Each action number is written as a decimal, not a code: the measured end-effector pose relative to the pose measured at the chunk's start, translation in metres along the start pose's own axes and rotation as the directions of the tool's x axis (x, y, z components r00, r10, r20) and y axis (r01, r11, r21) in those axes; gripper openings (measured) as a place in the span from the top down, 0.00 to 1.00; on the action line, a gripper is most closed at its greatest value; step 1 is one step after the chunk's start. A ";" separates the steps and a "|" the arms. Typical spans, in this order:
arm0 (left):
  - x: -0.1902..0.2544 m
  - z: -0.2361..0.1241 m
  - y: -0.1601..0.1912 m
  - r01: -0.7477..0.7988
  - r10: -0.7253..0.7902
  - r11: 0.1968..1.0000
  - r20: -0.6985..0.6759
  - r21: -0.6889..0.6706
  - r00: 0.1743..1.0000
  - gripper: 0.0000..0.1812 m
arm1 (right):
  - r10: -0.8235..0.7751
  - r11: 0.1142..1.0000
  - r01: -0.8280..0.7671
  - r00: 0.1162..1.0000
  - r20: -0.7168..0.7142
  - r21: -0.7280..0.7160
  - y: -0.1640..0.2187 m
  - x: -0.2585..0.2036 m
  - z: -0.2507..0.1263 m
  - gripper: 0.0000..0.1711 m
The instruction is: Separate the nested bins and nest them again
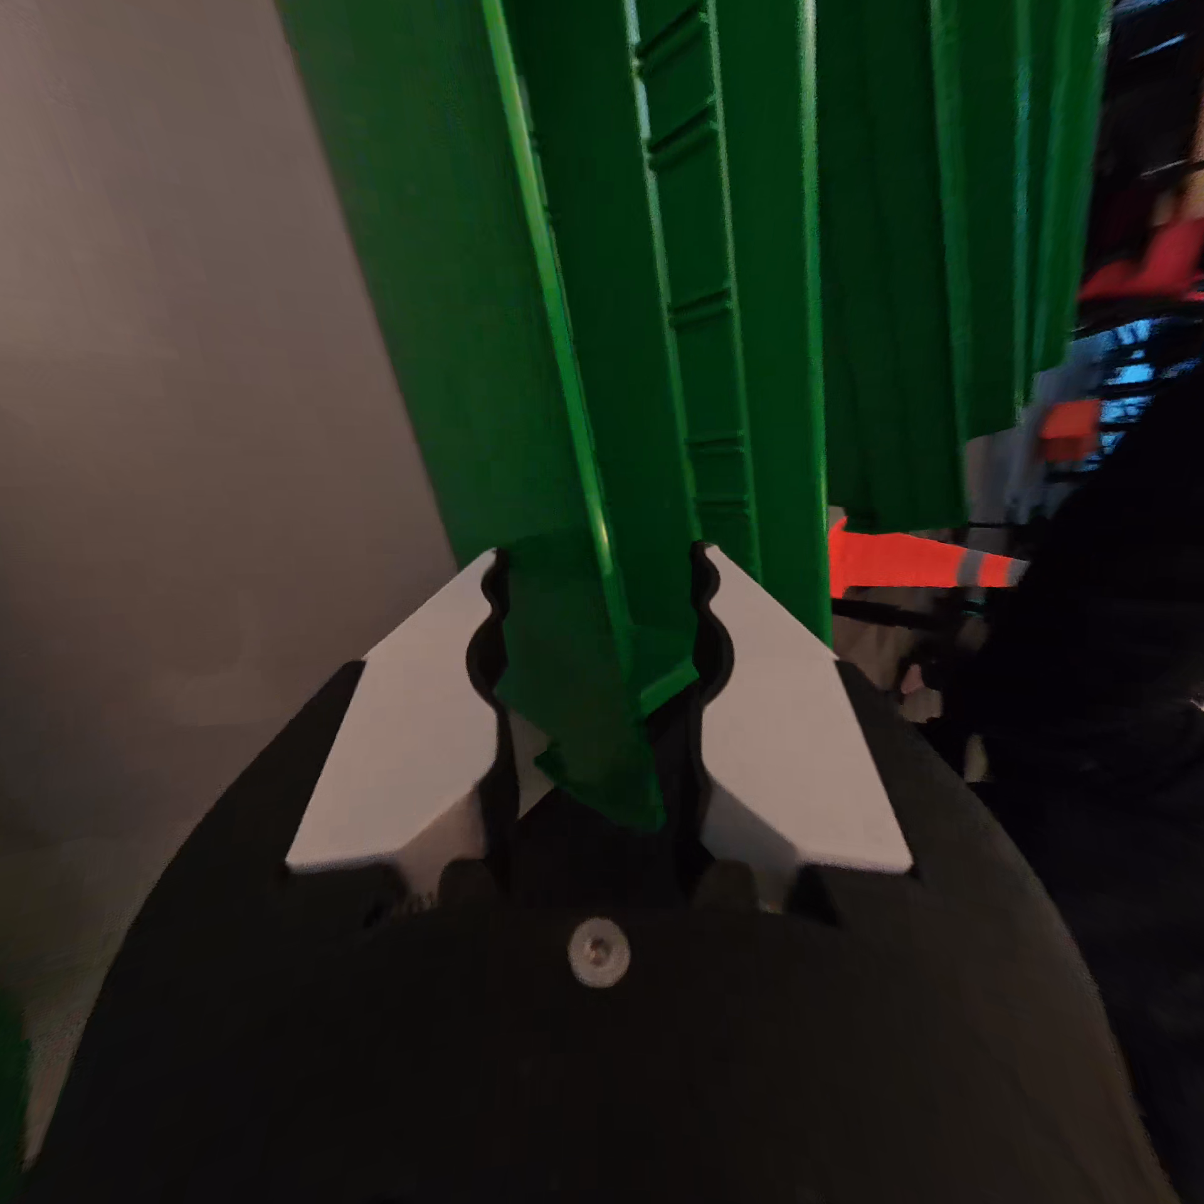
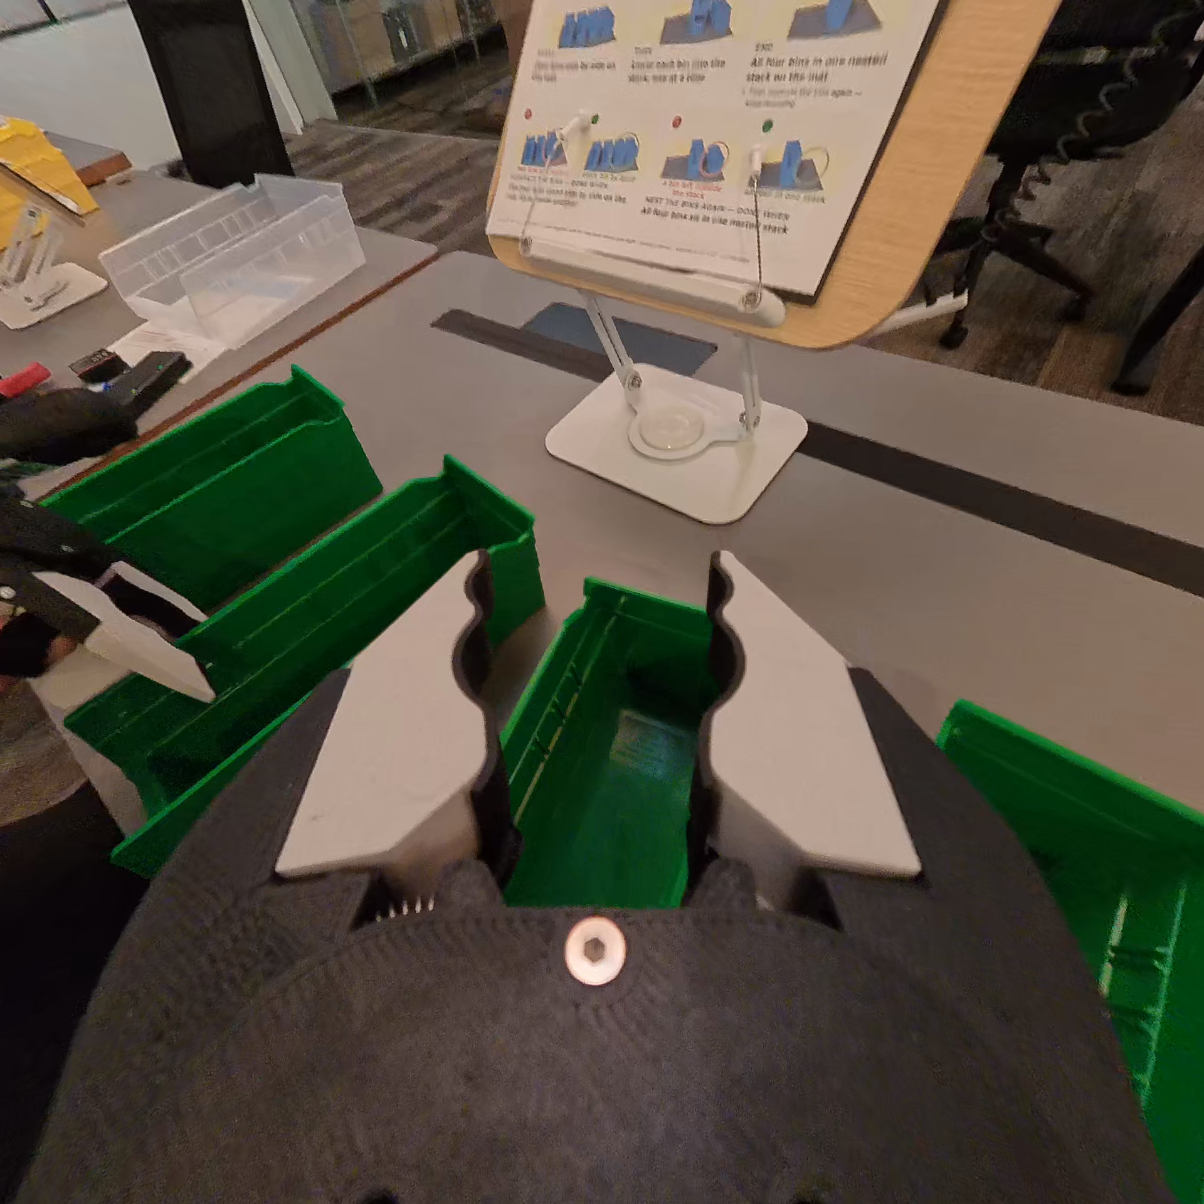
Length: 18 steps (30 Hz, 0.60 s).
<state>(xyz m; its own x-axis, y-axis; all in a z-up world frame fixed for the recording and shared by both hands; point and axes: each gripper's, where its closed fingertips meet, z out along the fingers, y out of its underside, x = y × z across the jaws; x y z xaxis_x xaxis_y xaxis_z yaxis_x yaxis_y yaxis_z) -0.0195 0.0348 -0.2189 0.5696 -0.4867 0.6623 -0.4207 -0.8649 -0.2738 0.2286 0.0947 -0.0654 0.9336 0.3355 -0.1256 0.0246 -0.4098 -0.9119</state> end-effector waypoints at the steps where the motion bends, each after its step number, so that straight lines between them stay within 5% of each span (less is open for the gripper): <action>1: 0.005 0.000 0.001 -0.002 0.003 1.000 -0.032 0.009 0.999 0.70 | 0.004 1.000 -0.003 1.000 0.001 -0.028 0.005 0.002 -0.001 0.61; 5: 0.007 -0.010 -0.004 -0.055 0.058 0.997 -0.049 0.063 0.997 0.62 | 0.009 0.976 -0.004 1.000 0.022 -0.220 0.037 0.001 -0.001 0.43; 10: 0.014 -0.025 -0.025 -0.184 0.185 0.971 0.006 0.152 0.983 0.52 | -0.010 0.844 0.016 1.000 0.013 -0.536 0.100 -0.013 0.007 0.22; 15: 0.080 -0.052 -0.038 -0.232 0.341 0.917 -0.335 0.324 0.878 0.52 | -0.082 0.747 0.025 0.995 -0.055 -0.665 0.141 -0.027 0.021 0.10; 18: 0.127 -0.101 -0.042 -0.181 0.481 0.846 -0.571 0.501 0.665 0.57 | -0.191 0.712 0.057 0.975 -0.115 -0.700 0.151 -0.022 0.023 0.11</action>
<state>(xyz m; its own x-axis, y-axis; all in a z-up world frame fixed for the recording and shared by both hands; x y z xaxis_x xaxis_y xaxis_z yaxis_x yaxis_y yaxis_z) -0.0006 0.0222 -0.0532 -0.2269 -0.6695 0.7073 -0.1054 -0.7051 -0.7012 0.2036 0.0451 -0.2096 0.9464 0.3081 0.0966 0.3211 -0.8663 -0.3825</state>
